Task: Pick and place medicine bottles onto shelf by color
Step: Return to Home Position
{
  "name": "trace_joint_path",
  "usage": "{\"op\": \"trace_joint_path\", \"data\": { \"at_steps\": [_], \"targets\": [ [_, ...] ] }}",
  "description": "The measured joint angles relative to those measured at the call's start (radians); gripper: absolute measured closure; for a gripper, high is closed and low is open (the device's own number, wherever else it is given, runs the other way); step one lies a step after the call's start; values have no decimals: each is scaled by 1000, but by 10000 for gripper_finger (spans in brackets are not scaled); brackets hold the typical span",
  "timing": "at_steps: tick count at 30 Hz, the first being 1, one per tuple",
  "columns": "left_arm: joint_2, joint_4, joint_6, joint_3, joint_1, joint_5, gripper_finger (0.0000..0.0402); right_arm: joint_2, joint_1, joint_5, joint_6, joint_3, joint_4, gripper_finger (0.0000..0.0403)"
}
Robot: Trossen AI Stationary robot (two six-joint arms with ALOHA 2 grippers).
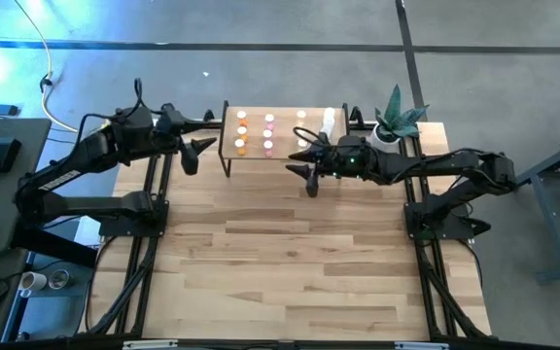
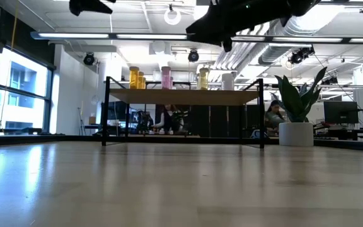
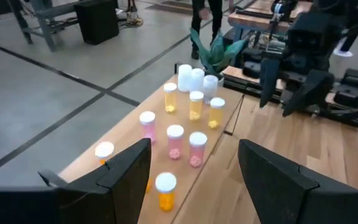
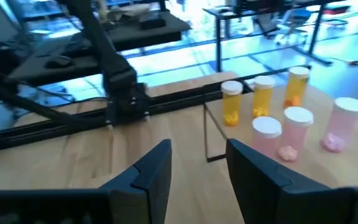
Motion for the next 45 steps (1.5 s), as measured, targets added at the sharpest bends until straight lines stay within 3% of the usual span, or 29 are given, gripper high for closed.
{"op": "trace_joint_path", "data": {
  "at_steps": [7,15,21,35,45],
  "targets": [
    [-97,143,-27,-160,0,123,172,-3,40,145,26,123,-66,258],
    [-239,258,-46,-371,0,254,172,-9,24,202,19,420,-366,258],
    [-378,380,-60,-529,0,349,172,-10,31,254,-16,567,-516,258],
    [-667,575,-141,-848,1,360,172,-13,33,260,26,628,-563,258],
    [-710,667,-137,-1026,1,360,172,-97,33,259,26,628,-593,258]
  ]
}}
